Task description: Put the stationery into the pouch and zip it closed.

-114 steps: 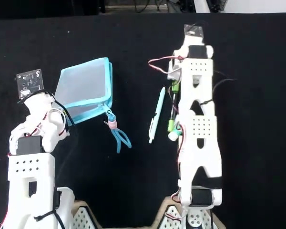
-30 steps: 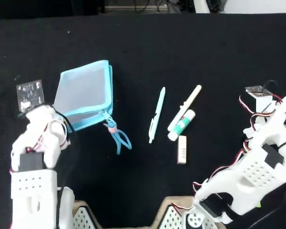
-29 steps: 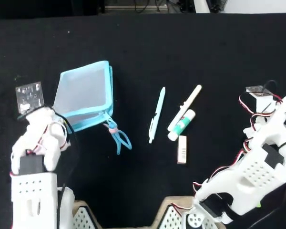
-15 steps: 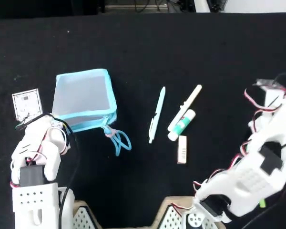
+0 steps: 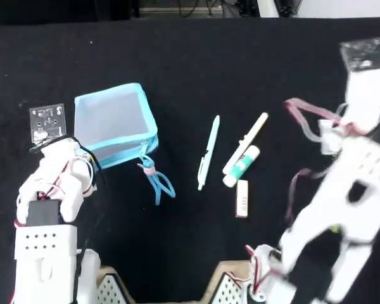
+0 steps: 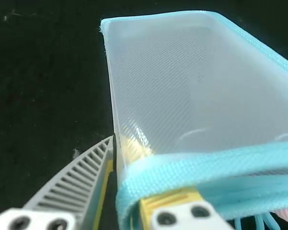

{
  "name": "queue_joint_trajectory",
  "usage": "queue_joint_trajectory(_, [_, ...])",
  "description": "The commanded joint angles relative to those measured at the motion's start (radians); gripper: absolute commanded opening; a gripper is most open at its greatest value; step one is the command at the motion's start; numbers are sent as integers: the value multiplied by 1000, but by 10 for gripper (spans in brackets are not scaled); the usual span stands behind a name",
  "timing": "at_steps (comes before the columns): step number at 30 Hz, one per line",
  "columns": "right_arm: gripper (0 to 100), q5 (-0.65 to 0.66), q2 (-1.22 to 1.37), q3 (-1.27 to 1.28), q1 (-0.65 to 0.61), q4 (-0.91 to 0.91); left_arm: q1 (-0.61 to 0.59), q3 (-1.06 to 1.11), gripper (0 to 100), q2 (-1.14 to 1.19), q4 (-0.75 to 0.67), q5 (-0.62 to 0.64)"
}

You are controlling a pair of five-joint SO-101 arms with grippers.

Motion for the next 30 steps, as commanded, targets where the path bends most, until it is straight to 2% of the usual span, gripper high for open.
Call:
queue_joint_trajectory(1, [10,-135,-239,15,-169,8,-2,-88,30,18,5,-6])
queue_joint_trajectory(9, [11,-351,-650,136,-698,-40,1,-88,30,18,-3,-5])
queue_joint_trajectory(14, [11,-434,-831,277,-925,-250,-1,-59,30,18,-5,-5])
queue_joint_trajectory(21, [11,-448,-1032,647,-1135,-667,-7,-56,30,18,-5,-5])
queue_joint_trajectory(30, [11,-443,-1207,1188,-1316,-1231,-7,-56,30,18,-5,-5])
